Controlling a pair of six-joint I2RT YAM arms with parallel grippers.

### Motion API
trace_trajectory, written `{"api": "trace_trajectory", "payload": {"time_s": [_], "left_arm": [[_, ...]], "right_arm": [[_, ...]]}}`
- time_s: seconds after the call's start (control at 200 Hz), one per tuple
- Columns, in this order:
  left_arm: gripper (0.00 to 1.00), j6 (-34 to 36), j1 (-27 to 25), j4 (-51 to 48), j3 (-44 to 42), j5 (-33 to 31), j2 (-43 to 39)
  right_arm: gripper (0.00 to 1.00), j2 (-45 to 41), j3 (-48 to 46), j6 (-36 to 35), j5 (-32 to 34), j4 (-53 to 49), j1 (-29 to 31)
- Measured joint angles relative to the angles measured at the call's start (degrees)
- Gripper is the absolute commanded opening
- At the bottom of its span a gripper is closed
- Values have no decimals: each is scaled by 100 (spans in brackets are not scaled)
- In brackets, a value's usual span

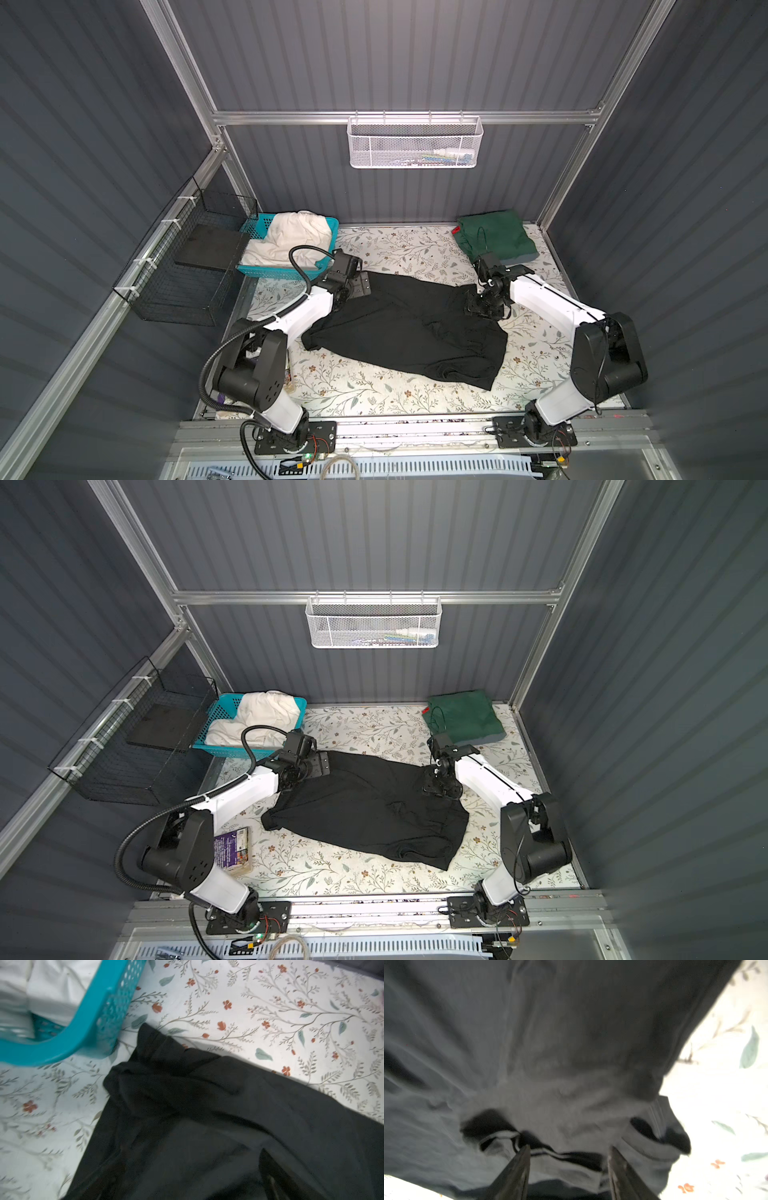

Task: Fold and stack the t-shirts

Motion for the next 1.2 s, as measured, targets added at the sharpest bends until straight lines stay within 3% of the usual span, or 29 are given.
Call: {"api": "trace_trajectory", "payload": {"time_s": [0.21,0.405,0.615,0.85,1.0,1.2], "left_arm": [[100,-79,0,-962,-579,-535,-1222],[100,-474,0,-1755,-1027,-997,-1727],[100,-1003,136,-2214,-1467,-1167,-1547],[100,-1224,721,-2017,-1947,-929,-1818],[94,-1303,817,-1738,-2192,-715,-1799],[69,-1373,866,-1331,-2317,-605,-1775]], "right_arm": [[71,-1290,-743,361,85,-448,798],[71,-1746,-1263,769,59,-531,1692],[73,-2424,-1950,1222,98,-813,1770],[74,-2739,-2159,1711,240,-1045,1770],[70,-2673,-2444,1976,168,-822,1770],[67,-2597,-2590,2227,157,-645,1770]]}}
